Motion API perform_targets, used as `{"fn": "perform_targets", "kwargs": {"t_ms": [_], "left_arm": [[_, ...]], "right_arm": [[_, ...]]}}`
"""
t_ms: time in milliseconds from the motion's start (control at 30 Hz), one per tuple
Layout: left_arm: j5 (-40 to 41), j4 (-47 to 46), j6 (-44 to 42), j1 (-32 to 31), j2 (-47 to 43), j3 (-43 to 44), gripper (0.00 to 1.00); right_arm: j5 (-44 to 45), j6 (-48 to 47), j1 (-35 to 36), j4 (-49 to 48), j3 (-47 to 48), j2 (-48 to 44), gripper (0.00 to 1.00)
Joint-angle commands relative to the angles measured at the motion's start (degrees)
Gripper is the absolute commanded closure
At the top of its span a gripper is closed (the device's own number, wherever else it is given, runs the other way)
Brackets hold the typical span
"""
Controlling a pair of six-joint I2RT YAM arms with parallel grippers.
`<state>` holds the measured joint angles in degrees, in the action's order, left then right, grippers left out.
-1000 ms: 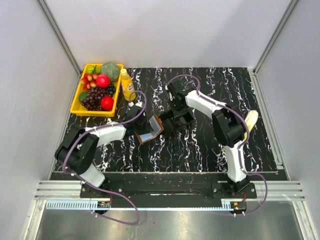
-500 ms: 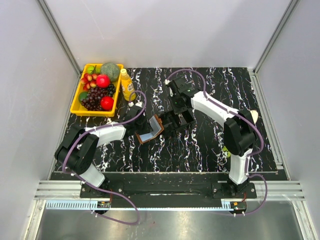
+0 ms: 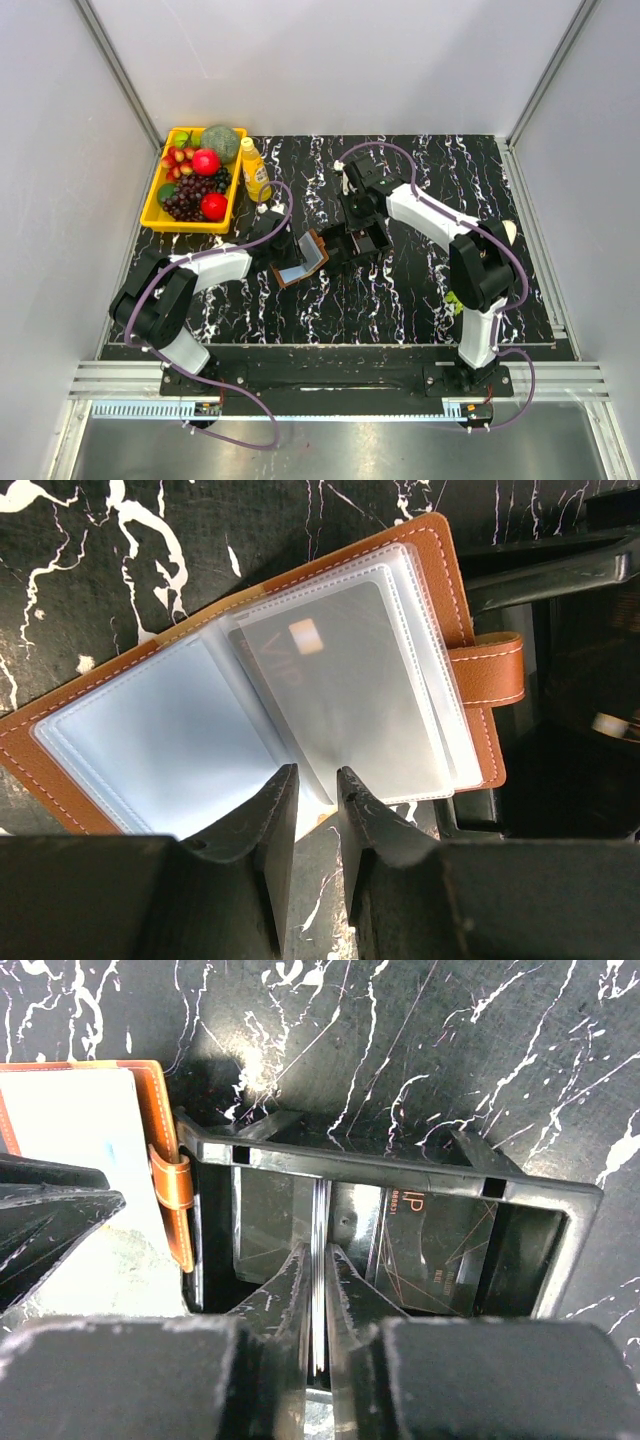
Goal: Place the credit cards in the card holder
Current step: Pick up the credit card from the storage box.
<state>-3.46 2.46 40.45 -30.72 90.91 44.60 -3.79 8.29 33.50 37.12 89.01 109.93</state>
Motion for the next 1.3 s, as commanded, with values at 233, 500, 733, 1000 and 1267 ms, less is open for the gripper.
{"fn": "perform_targets", "kwargs": {"t_ms": [233, 500, 733, 1000, 1267], "left_arm": [[0.0, -0.1, -0.7, 0.2, -1.8, 1.8, 0.73], [-0.5, -0.6, -0.5, 0.2, -1.0, 2.1, 0.73], [-0.2, -0.5, -0.5, 0.2, -1.4, 1.6, 0.73], [-0.1, -0.8, -0.3, 0.2, -1.3, 1.3, 0.73], [-0.2, -0.8, -0.2, 0.2, -1.3, 1.4, 0.73]], "right_arm": [[-2.8, -0.3, -0.4, -1.0, 2.0, 6.5, 0.99], [-1.2, 0.7, -0.4, -1.8, 1.3, 4.6, 0.68], [-3.7, 1.0, -0.5, 3.0, 3.8, 9.3, 0.49], [-4.5, 0.7, -0.4, 2.7, 2.2, 10.8, 0.53], [-8.8, 0.8, -0.6, -0.5, 0.9, 5.6, 1.00]]}}
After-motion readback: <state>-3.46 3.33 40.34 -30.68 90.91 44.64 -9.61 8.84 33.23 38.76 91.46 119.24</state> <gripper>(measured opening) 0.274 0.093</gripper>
